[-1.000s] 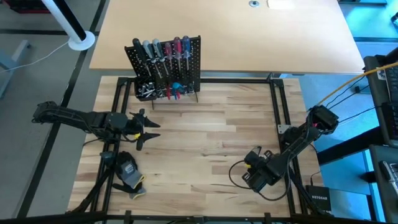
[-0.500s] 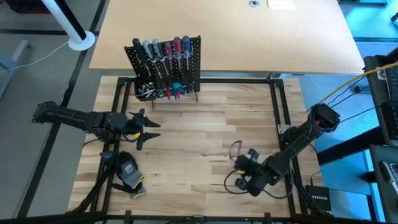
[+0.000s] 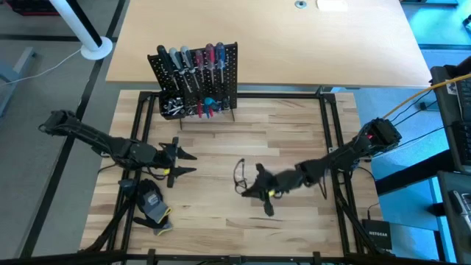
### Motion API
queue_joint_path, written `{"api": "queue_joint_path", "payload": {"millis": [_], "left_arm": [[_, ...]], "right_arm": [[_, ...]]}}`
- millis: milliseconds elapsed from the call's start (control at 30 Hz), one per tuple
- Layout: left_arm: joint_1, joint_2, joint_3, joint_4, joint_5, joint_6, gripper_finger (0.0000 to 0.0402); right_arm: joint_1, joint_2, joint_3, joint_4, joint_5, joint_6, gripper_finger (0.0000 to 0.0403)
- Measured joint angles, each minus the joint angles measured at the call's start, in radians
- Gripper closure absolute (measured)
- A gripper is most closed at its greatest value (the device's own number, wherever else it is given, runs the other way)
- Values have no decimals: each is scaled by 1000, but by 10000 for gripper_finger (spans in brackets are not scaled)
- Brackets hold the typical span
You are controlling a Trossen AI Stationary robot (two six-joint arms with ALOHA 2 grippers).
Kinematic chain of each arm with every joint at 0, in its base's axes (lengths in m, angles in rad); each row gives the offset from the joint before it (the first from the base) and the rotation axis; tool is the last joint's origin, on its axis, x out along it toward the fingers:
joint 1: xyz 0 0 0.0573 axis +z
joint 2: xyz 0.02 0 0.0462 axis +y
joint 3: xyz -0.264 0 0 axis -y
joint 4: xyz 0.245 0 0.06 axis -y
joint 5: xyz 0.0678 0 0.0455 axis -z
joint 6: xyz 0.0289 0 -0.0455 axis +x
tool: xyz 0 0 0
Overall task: Hang tools onto peg board
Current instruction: Hang the black safety glasses onto the peg board
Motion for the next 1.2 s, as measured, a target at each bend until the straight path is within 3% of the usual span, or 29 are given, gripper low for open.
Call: {"api": "queue_joint_path", "payload": {"millis": [167, 633, 900, 1200], "left_arm": [[-21, 119, 0, 168, -10, -54, 218], [29, 465, 3, 741, -7, -117, 218], [50, 613, 104, 777, 79, -177, 218], [54, 645, 153, 775, 116, -190, 218]], "right_arm": [[-89, 0, -10, 116, -127, -120, 398], [-108, 49, -9, 183, -193, -319, 398], [-108, 176, 76, 193, -217, -416, 398], [-107, 210, 110, 193, -215, -431, 398]]}}
